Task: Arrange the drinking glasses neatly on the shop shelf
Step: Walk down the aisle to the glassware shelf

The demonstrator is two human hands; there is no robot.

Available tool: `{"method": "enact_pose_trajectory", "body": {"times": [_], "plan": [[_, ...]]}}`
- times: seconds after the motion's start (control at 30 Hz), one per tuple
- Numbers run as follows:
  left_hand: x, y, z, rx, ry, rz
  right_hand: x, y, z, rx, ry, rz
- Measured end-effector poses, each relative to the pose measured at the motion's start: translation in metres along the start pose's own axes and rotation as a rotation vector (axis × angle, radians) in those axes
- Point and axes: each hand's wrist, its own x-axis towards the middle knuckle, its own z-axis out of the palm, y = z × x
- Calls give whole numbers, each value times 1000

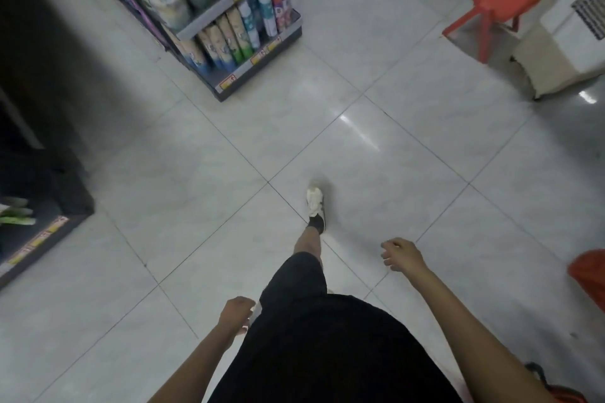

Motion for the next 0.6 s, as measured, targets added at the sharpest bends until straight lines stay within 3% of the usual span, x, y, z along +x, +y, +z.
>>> {"method": "enact_pose_trajectory", "body": {"times": [0.2,0.37,0.6], "plan": [[51,206,-23,-90,-7,67,74,-102,-60,33,34,127],[69,419,-41,-101,-2,277,113,-165,-118,-97,12,213],[109,682,-45,33,-52,421,228,-285,-191,228,51,370]]}}
